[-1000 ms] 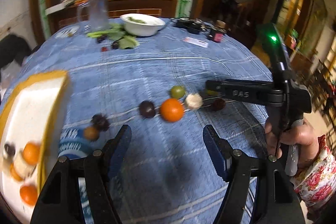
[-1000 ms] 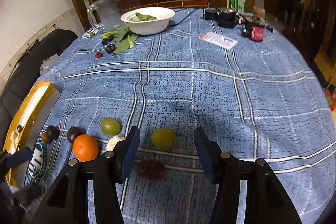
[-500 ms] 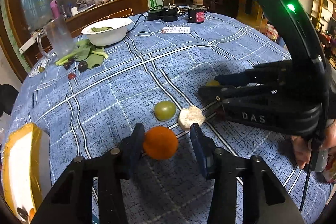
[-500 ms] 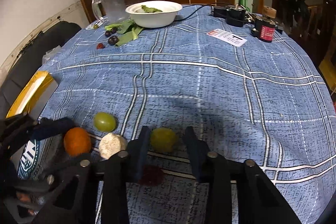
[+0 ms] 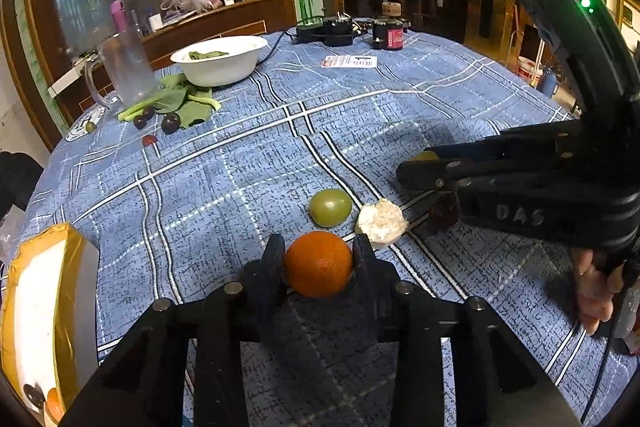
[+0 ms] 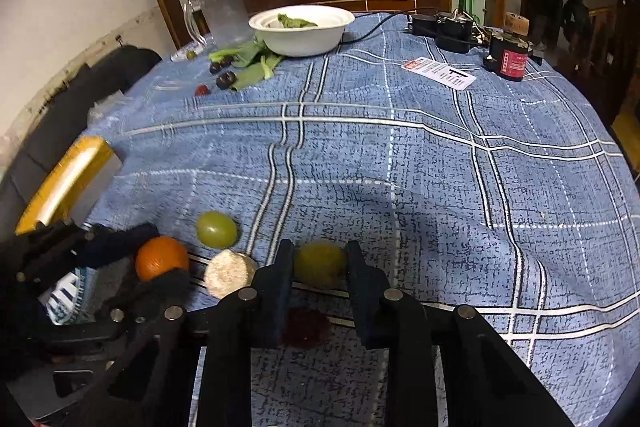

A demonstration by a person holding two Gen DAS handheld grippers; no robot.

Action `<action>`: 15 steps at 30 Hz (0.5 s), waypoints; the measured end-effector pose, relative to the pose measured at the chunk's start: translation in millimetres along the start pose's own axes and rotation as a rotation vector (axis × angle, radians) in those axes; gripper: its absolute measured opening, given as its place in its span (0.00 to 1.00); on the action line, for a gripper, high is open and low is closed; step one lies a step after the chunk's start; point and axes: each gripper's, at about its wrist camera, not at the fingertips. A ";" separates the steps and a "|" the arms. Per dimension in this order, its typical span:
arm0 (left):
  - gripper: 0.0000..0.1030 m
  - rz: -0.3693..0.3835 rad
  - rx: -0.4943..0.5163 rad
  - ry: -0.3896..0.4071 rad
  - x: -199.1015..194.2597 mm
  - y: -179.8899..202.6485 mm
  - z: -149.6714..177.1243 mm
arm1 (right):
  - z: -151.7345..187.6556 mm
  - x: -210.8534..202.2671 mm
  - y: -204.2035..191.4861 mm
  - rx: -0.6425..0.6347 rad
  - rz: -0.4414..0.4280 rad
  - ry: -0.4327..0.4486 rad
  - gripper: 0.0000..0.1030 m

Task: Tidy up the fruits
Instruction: 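Grasp an orange with the left tool while the right tool grasps a green grape, then carry the orange into the tray and open the left tool while the right tool drops its grape there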

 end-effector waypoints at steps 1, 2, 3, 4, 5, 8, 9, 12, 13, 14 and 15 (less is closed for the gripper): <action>0.32 0.004 -0.005 0.002 -0.5 -0.7 0.1 | -0.8 -2.3 3.9 0.021 -0.026 0.004 0.26; 0.32 0.007 -0.010 0.003 -0.4 -1.8 0.0 | -1.1 -3.3 7.3 0.041 -0.049 0.002 0.26; 0.32 0.006 -0.016 0.004 -0.4 -3.2 0.5 | -1.3 -3.6 10.2 0.061 -0.070 -0.002 0.26; 0.32 0.005 -0.019 0.004 -0.2 -4.2 1.0 | -1.6 -3.0 15.5 0.091 -0.097 -0.010 0.26; 0.32 0.006 -0.027 0.005 -0.3 -5.7 1.4 | -1.8 -1.8 20.9 0.119 -0.120 -0.020 0.26; 0.32 0.017 -0.046 0.016 -3.2 -8.2 1.9 | -1.3 1.7 33.5 0.188 -0.178 -0.046 0.26; 0.32 0.018 -0.051 0.020 -4.3 -7.8 2.5 | -0.8 2.6 36.9 0.208 -0.195 -0.054 0.26; 0.32 0.019 -0.054 0.033 -9.8 -4.4 4.6 | 0.8 6.3 46.1 0.269 -0.241 -0.077 0.26; 0.32 0.023 -0.058 0.040 -12.1 -3.3 5.1 | 1.5 7.5 48.9 0.284 -0.251 -0.082 0.26; 0.32 0.027 -0.060 0.047 -14.4 -2.3 5.7 | 2.0 8.5 51.8 0.295 -0.254 -0.086 0.26; 0.33 0.029 -0.062 0.059 -18.3 -0.5 6.3 | 2.7 9.2 53.7 0.304 -0.251 -0.089 0.26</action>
Point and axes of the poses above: each gripper's, at about its wrist camera, not at the fingertips, and x roughly the way its jaws point, y to its right, z to its underside, and after that the axes turned 14 degrees about z, right-handed
